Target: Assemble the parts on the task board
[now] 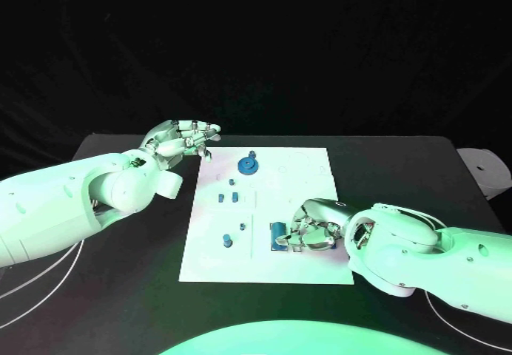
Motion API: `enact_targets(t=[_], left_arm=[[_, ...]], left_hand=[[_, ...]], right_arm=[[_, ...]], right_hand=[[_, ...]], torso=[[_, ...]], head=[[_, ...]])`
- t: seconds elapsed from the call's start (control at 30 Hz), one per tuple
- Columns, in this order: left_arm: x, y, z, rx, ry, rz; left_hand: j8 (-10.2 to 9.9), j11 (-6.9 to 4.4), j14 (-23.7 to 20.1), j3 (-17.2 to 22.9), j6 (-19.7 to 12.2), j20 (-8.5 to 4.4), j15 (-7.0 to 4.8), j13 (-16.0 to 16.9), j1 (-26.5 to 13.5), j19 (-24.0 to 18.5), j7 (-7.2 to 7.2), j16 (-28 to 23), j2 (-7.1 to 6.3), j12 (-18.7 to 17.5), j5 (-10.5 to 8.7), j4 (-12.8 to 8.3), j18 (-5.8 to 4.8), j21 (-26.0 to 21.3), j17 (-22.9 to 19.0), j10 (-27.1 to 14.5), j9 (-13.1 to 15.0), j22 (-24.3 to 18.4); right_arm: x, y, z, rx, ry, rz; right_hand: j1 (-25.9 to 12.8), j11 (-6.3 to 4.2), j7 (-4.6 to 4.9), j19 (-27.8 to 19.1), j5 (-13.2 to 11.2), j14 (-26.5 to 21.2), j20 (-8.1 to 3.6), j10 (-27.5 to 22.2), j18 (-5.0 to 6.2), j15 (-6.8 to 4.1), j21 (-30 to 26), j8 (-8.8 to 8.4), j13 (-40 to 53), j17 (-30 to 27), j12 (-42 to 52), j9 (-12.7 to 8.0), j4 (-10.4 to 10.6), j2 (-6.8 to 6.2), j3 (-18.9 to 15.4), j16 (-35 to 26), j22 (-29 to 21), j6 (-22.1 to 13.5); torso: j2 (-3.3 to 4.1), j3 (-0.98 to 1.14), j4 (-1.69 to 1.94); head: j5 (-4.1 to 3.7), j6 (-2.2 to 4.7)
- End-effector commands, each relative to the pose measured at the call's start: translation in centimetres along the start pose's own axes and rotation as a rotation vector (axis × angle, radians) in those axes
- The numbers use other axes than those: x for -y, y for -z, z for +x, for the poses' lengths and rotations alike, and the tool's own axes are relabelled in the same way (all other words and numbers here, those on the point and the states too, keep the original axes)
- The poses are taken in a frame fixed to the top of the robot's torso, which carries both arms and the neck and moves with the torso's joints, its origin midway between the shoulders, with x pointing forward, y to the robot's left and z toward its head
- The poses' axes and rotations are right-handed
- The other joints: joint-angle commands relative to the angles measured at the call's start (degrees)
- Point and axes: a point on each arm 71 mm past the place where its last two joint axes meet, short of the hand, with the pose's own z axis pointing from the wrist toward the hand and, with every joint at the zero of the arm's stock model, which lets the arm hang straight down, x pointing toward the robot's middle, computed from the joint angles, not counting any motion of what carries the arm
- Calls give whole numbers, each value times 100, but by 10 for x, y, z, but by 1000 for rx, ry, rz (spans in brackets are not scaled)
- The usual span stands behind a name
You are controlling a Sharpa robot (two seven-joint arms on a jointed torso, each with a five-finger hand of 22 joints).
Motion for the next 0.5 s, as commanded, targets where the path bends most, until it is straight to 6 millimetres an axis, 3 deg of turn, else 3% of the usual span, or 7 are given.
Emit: enact_targets(t=[0.03, 0.3, 0.5], left_arm=[[1, 0, 2, -17, 10, 6], [1, 0, 2, -16, 10, 5], [1, 0, 2, -16, 10, 4]], left_hand=[[36, 2, -20, 34, -54, 17, 12, 9, -67, 27, -3, 2, 29, 26, 12, -3, 39, -43, -8, -50, 7, -8], [38, 2, -20, 41, -54, 17, 13, 9, -72, 27, -3, 3, 40, 28, 13, 1, 39, -45, -9, -51, 8, -10], [40, 2, -21, 47, -54, 18, 13, 9, -75, 28, -3, 4, 49, 31, 14, 3, 39, -46, -10, -53, 8, -11]], right_arm=[[0, -2, 2, -22, 21, -2], [0, -5, 3, -23, 32, 3], [2, -6, 1, -3, 32, 12]], right_hand=[[70, -55, -6, 610, 37, 427, -35, 100, -38, -36, 25, 29, 696, 589, 18, -6, 14, 14, -21, 38, 1505, -42], [289, -56, -7, 610, 53, 428, -36, 109, -38, -37, 25, 25, 713, 595, 31, -22, -5, -7, -29, 39, 1505, -47], [297, -56, -6, 610, 51, 429, -37, 116, -38, -38, 25, 27, 724, 600, 41, -28, 31, 66, -21, 41, 1505, -36]], torso=[[5, -1, -3], [1, -4, 1], [-1, -2, -1]], head=[[-2, 0], [2, -24], [4, -26]])
